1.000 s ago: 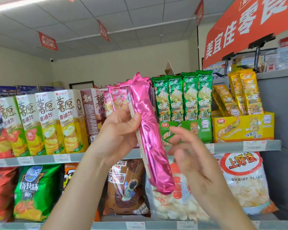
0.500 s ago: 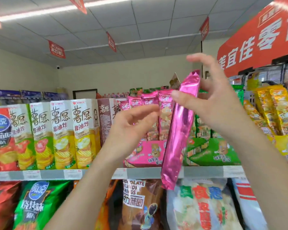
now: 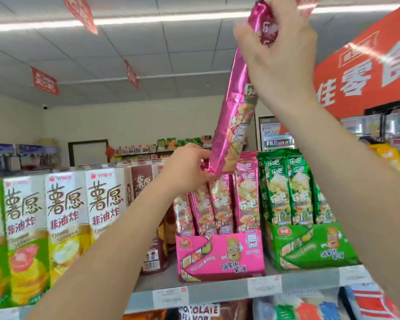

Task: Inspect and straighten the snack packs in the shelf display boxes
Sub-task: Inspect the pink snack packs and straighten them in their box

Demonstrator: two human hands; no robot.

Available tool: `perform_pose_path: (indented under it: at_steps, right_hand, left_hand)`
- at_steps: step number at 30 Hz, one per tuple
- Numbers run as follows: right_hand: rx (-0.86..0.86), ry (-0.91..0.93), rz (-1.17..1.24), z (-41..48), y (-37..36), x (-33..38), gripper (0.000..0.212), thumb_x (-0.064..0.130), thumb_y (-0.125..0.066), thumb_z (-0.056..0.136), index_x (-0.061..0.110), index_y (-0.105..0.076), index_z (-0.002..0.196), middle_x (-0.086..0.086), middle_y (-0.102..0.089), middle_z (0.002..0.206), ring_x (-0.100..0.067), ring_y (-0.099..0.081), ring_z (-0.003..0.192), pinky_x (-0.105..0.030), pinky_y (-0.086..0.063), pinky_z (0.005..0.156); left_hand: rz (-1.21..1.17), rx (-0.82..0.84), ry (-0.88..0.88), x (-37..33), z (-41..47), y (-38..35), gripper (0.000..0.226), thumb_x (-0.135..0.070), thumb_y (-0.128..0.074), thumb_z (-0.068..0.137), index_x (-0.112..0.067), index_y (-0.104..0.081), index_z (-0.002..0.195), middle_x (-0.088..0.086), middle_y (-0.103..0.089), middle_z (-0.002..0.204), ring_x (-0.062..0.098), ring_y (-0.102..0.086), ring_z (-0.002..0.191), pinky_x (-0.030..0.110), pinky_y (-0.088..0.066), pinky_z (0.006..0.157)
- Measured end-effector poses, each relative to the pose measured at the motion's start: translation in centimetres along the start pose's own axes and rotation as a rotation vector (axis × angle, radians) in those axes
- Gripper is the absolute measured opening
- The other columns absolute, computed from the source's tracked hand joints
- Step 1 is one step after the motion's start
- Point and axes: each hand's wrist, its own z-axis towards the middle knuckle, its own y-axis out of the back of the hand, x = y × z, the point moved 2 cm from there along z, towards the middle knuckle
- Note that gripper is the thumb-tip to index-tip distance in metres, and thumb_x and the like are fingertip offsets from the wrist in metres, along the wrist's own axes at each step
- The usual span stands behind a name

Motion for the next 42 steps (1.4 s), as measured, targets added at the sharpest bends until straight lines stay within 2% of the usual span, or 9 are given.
perform_pose_path:
  at_steps: [4,9,12,14,21,25,29,38,42]
  right_hand:
    - [0.039,0.017,-0.133,-1.1,-2.0,-0.7,0.024,0.045,-0.05,0.095,0.023,-0.047,0.087,0.009,-0.046,0.072,-0.01,-0.042,0.068,-0.024,-0.025,0.059]
    - [0.124,-0.033,-0.258,-4.3,-3.4,-2.1,0.033,0.051,-0.051,0.094,0.019,-0.054,0.099,-0.001,-0.048,0.085,-0.02,-0.045,0.074,-0.03,-0.021,0.061]
    - [0.212,-0.016,-0.396,-6.2,-4.2,-2.5,0.039,0.056,-0.05,0.093,0.018,-0.052,0.103,-0.002,-0.043,0.089,-0.028,-0.05,0.072,-0.033,-0.031,0.06]
    - [0.267,0.0,-0.501,-7.3,-4.5,-2.6,0.045,0.061,-0.048,0.092,0.019,-0.05,0.106,-0.004,-0.043,0.093,-0.032,-0.053,0.07,-0.035,-0.039,0.058]
    - [0.476,0.055,-0.713,-10.7,-5.2,-3.2,0.054,0.069,-0.036,0.09,0.022,-0.057,0.105,0.0,-0.039,0.087,-0.026,-0.042,0.071,-0.036,-0.028,0.068]
    - [0.679,0.072,-0.745,-12.0,-4.8,-3.4,0.058,0.062,-0.021,0.095,0.026,-0.066,0.093,0.002,-0.058,0.096,-0.021,-0.055,0.098,-0.041,-0.034,0.085]
    - [0.916,0.074,-0.666,-10.8,-3.9,-3.9,0.037,0.056,-0.036,0.098,0.03,-0.047,0.074,0.01,-0.054,0.077,-0.017,-0.053,0.079,-0.043,-0.038,0.082]
    - [1.216,-0.044,-0.467,-8.3,-3.4,-4.5,0.033,0.053,-0.057,0.092,0.035,-0.043,0.117,0.019,-0.049,0.094,-0.012,-0.048,0.08,-0.044,-0.041,0.088]
    - [1.205,0.006,-0.596,-9.0,-4.0,-4.5,0.038,0.064,-0.044,0.091,0.032,-0.055,0.072,0.01,-0.056,0.078,-0.005,-0.05,0.073,-0.041,-0.033,0.08]
  left_hand:
    - [0.001,-0.035,0.027,0.7,0.7,-0.9,0.028,-0.017,-0.071,0.083,-0.04,-0.055,0.08,-0.012,-0.063,0.084,0.005,-0.061,0.071,0.029,-0.055,0.071]
    - [-0.065,-0.082,-0.028,1.4,0.8,-1.2,0.021,-0.024,-0.07,0.084,-0.021,-0.075,0.105,-0.014,-0.064,0.075,0.001,-0.055,0.063,0.026,-0.052,0.072]
    - [-0.063,0.025,-0.075,1.6,0.6,-1.1,0.02,-0.017,-0.058,0.094,-0.019,-0.072,0.108,-0.009,-0.068,0.075,0.008,-0.06,0.06,0.022,-0.046,0.058]
    - [-0.07,0.1,-0.089,1.8,0.5,-1.1,0.024,-0.009,-0.053,0.093,-0.018,-0.07,0.107,0.0,-0.072,0.082,0.015,-0.065,0.068,0.027,-0.05,0.066]
    - [-0.198,0.009,-0.049,2.5,0.0,-1.3,0.033,-0.007,-0.068,0.082,-0.015,-0.063,0.113,-0.003,-0.067,0.105,0.013,-0.063,0.095,0.012,-0.04,0.076]
    - [-0.218,-0.022,-0.033,2.9,-0.4,-1.3,0.026,-0.01,-0.073,0.08,-0.027,-0.058,0.094,-0.018,-0.057,0.081,0.009,-0.059,0.078,0.003,-0.037,0.058]
    - [-0.223,-0.032,-0.027,3.0,-0.4,-1.2,0.036,-0.016,-0.077,0.08,-0.019,-0.069,0.115,-0.006,-0.068,0.107,0.006,-0.054,0.095,0.018,-0.038,0.082]
    - [-0.165,0.014,-0.013,2.8,-0.9,-0.8,0.076,-0.02,-0.082,0.075,-0.027,-0.047,0.142,0.001,-0.053,0.138,0.019,-0.048,0.128,0.032,-0.038,0.101]
    - [0.049,0.066,0.072,2.7,-1.0,-0.8,0.086,-0.039,-0.084,0.071,-0.018,-0.04,0.142,0.005,-0.059,0.132,0.024,-0.058,0.112,0.032,-0.045,0.086]
